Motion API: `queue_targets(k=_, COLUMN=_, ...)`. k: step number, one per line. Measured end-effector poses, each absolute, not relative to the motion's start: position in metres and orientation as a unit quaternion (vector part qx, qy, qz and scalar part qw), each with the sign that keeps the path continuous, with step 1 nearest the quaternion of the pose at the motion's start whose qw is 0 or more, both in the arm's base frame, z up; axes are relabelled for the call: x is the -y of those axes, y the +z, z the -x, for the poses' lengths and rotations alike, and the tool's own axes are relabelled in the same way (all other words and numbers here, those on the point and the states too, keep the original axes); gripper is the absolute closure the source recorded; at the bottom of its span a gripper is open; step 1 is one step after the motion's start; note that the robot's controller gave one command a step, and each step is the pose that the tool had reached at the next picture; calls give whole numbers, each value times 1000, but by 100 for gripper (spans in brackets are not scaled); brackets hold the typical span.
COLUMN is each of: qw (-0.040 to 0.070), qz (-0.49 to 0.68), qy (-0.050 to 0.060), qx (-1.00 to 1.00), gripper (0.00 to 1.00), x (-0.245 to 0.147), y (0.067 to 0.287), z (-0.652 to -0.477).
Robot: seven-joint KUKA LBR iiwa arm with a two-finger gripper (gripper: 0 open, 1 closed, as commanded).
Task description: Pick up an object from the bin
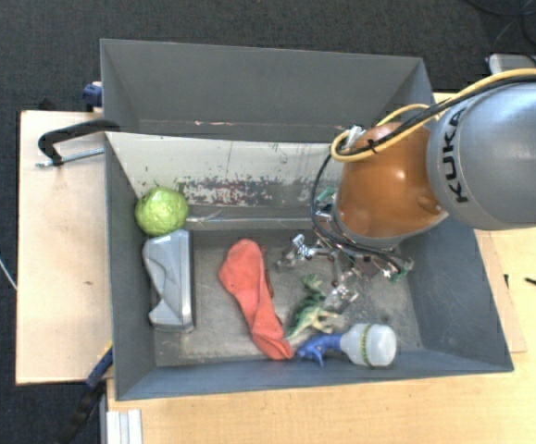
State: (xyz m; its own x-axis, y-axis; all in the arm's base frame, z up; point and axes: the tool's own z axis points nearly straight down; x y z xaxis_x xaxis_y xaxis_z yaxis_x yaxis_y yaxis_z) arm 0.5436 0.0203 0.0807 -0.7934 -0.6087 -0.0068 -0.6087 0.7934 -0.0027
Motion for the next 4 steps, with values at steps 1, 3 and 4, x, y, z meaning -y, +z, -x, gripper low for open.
queue_targets(k=1, qw=4, qz=349, qy=-1, qx=-937, gripper=0, x=-4, y=81, z=-520)
queue_targets(k=3, qw=3, qz=465, qy=-1, qx=-885, gripper=100, x=10, y=81, z=-502)
queue_targets(k=4, qw=1, qz=471, qy=1, qx=-882, gripper=100, x=11, y=127, z=-498)
